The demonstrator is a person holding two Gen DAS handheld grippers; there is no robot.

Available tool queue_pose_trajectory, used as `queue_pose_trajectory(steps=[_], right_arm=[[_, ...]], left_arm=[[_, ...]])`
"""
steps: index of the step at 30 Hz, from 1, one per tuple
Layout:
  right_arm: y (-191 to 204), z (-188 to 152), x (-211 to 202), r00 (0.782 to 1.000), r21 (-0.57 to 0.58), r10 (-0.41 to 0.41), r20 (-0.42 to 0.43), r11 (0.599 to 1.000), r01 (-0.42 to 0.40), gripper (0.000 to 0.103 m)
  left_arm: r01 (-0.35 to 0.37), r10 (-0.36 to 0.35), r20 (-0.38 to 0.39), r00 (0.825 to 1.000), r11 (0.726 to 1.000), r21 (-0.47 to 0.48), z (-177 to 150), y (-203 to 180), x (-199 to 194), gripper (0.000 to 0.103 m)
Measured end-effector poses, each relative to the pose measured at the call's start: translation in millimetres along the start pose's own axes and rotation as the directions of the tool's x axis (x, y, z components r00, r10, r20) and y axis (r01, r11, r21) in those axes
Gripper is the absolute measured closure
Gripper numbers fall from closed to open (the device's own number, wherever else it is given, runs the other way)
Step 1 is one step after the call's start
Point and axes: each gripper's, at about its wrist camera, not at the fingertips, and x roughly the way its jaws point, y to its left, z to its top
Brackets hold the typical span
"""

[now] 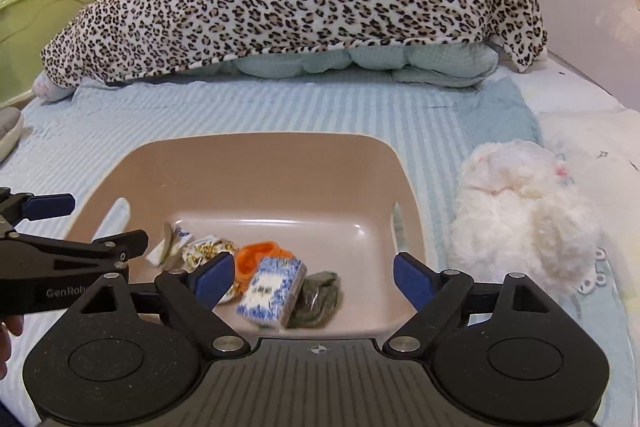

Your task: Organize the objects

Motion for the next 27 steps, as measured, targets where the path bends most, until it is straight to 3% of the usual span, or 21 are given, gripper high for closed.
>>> queue_pose_trajectory(steps=[13, 19, 27], right_arm=[[2, -31, -60, 1.000, 0.003, 0.019, 0.010, 1.000, -0.019, 0.012], [2, -48, -74, 1.000, -0.004, 0.031, 0.002, 1.000, -0.031, 0.012], [2, -71, -88, 0.999, 0.012, 0.039, -0.013, 0.999, -0.039, 0.012]], left_arm=[[-0.010, 0.009, -0.054, 0.999, 1.000, -0.018, -26, -10, -53, 0.016], [0.018, -0.021, -0.056, 0.998, 0.998, -0.058, -42, -6, -73, 0.016], [-0.015, 0.014, -0.024, 1.000, 0.999, -0.045, -62, -17, -102, 0.017]])
